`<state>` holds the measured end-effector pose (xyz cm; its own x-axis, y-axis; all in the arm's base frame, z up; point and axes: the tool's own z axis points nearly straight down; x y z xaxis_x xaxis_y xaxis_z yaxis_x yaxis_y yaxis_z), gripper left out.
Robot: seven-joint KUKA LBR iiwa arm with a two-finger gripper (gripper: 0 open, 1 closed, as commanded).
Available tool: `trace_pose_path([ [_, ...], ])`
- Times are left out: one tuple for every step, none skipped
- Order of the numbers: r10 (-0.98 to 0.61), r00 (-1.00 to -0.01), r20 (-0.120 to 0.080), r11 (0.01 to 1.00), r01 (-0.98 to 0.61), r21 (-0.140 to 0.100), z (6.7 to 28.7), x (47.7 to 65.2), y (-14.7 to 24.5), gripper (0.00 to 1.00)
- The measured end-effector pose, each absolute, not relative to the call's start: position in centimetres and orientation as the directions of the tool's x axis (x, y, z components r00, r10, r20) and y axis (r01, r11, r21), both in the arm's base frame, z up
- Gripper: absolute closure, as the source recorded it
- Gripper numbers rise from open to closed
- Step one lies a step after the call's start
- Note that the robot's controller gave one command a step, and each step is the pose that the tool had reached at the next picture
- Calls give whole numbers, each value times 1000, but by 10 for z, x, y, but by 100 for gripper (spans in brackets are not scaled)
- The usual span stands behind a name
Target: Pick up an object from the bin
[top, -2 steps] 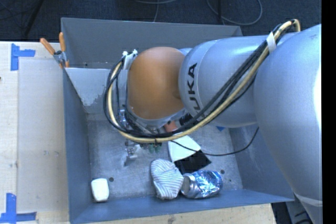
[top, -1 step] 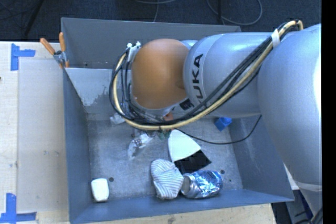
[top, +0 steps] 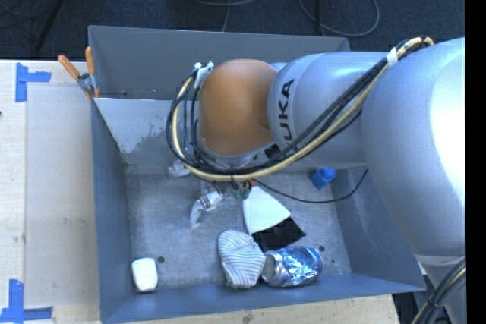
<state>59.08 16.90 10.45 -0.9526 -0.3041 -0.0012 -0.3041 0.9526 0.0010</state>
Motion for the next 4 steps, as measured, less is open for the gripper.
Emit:
trace_pose_path([
  [-355,-935,1,935,-355,0,88,584,147,0],
  [-258,-966,0,966,-258,0,79,596,141,0],
  [-510,-860,3,860,-510,1,82,622,90,100],
  [-509,-861,3,861,-509,1,82,622,90,100],
])
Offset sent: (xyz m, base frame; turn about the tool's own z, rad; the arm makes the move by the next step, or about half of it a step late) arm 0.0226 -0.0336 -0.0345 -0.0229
